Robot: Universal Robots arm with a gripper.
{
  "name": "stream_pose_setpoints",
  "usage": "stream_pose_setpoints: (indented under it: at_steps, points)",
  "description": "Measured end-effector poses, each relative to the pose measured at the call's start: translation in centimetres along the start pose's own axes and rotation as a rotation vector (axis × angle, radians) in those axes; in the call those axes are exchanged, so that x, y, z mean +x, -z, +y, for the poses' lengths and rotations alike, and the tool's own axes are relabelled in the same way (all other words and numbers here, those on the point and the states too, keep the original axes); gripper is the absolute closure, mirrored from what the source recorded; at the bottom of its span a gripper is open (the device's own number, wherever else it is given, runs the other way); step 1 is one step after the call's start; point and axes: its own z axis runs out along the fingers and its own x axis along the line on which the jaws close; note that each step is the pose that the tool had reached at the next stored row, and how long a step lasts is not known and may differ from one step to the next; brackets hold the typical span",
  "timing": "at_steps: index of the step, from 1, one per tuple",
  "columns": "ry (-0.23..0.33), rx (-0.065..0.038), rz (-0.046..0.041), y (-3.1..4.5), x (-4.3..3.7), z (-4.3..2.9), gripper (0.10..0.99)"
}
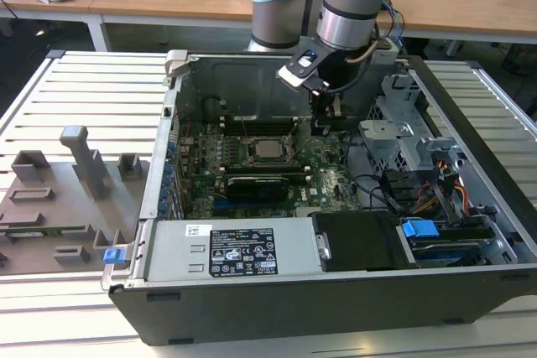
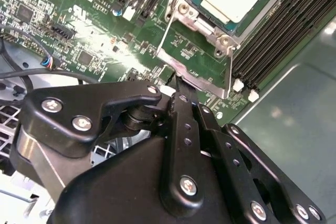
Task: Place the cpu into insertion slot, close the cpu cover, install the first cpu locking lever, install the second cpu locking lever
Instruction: 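Close the cpu cover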
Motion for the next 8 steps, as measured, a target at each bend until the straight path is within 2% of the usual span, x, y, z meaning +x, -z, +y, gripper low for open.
stream_pose_setpoints:
  at_steps: [8]
  points:
    - [0.0, 0.0, 0.0, -0.05, 0.1, -1.19, 0.98]
